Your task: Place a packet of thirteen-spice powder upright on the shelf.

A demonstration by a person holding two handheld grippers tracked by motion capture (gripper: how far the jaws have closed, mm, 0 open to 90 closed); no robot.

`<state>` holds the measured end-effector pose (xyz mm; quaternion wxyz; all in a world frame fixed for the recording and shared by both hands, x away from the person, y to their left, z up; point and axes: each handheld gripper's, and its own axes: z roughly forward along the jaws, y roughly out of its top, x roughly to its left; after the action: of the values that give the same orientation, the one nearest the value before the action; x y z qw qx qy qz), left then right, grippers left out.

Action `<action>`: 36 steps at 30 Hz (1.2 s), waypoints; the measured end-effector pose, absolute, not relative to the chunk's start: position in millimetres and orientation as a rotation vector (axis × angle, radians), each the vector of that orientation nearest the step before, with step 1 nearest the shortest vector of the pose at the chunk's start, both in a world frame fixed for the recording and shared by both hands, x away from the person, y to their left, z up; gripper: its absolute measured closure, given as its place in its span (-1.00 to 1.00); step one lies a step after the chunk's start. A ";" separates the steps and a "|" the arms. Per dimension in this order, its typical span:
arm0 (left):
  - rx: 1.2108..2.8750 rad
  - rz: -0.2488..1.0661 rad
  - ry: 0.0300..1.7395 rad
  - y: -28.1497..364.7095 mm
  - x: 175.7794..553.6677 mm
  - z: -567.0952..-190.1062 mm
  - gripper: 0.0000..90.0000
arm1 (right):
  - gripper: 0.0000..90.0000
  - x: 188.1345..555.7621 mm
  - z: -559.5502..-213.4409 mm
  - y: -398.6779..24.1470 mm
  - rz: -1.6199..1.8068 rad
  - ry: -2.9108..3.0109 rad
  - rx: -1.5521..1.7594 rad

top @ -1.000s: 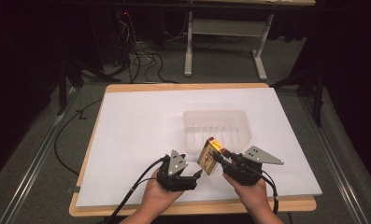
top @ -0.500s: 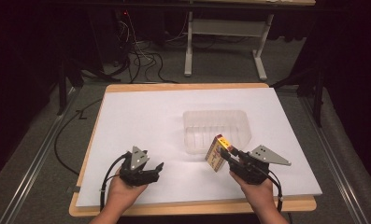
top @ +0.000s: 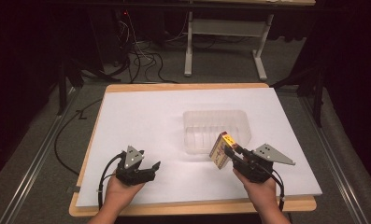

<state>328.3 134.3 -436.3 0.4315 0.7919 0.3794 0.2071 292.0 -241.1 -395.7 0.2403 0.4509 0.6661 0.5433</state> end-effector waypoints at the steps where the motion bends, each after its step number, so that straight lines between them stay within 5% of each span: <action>1: 1.968 0.521 0.940 134.5 327.2 -435.0 -0.39 | 0.52 291.6 -394.6 -241.7 1.487 1.817 1.232; 22: 1.910 0.557 0.888 138.7 317.6 -424.0 -0.44 | 0.52 292.9 -372.8 -238.3 1.356 1.707 1.289; 36: 1.932 0.548 0.884 138.8 321.0 -427.2 -0.44 | 0.52 325.1 -368.1 -236.2 1.234 1.587 1.359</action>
<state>321.0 138.8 -427.2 0.4561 0.7836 0.3585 0.2221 325.1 -236.2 -368.1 0.3498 0.5246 0.6127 0.4764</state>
